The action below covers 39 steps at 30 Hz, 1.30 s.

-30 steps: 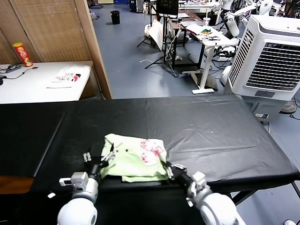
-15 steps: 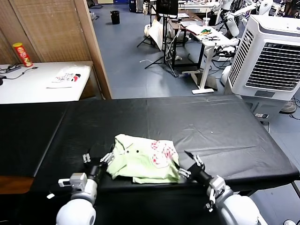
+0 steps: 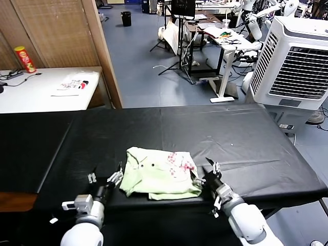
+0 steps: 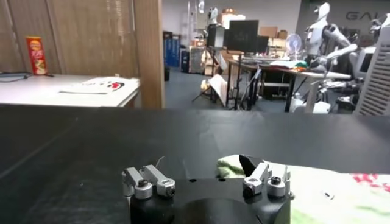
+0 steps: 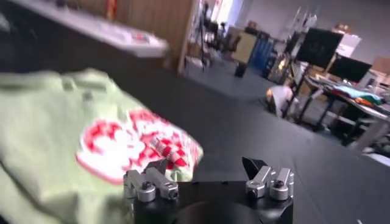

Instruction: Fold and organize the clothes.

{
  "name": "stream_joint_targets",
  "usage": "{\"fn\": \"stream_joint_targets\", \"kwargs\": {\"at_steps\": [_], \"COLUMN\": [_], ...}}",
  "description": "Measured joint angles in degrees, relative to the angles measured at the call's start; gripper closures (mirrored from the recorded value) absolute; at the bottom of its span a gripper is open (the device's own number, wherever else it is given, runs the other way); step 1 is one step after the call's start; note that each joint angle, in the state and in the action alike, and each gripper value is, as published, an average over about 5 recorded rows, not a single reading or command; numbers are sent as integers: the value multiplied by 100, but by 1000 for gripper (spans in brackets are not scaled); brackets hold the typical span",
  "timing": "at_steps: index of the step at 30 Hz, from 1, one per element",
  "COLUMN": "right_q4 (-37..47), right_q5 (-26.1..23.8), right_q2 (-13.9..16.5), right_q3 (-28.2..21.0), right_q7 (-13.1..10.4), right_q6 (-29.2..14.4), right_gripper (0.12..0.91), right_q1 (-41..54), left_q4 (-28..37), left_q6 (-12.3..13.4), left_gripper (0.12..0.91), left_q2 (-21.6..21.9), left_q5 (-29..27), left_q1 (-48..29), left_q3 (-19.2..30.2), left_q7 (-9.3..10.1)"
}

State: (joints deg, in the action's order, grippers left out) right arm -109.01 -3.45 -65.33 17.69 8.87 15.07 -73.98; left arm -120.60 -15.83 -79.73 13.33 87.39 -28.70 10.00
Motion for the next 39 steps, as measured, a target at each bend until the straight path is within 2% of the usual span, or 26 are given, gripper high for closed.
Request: {"fn": "stream_joint_targets", "kwargs": {"at_steps": [4, 9, 12, 17, 22, 25, 28, 32, 36, 39], "right_q4": [-116, -516, -767, -1205, -1538, -1683, -1816, -2010, -2205, -2287], "right_q5": [503, 1176, 1334, 1386, 1122, 930, 785, 692, 723, 741], "right_q2": [-26, 31, 22, -131, -301, -374, -452, -570, -685, -722], "right_q3": [108, 353, 534, 865, 1172, 1282, 1316, 1256, 1166, 1141], "right_q7": [-212, -529, -727, -972, -1167, -1363, -1537, -1758, -2005, -2063], "right_q6": [-203, -491, -561, -823, -1404, -1745, -1872, -1650, -1265, -1108], "right_gripper": [227, 227, 227, 227, 227, 227, 227, 227, 227, 227], "right_q1": [-36, -247, -523, -1319, -2239, -2763, -3245, -3804, -4178, -4309], "left_q4": [5, 24, -29, -226, -465, -599, -721, -915, -1155, -1299], "left_q6": [209, 584, 668, 771, 954, 1030, 1020, 908, 652, 438], "left_gripper": [232, 232, 232, 232, 232, 232, 232, 232, 232, 232], "left_q2": [21, 149, 307, 648, 826, 870, 923, 979, 998, 995], "left_q5": [275, 504, 545, 545, 488, 379, 342, 506, 660, 666], "left_q1": [32, 162, 274, 604, 1180, 1583, 1969, 2442, 2791, 2912], "left_q3": [-27, -122, -142, -224, -298, -315, -386, -481, -503, -509], "left_q7": [-5, -201, -133, -17, -20, -39, -23, 83, 161, 179]}}
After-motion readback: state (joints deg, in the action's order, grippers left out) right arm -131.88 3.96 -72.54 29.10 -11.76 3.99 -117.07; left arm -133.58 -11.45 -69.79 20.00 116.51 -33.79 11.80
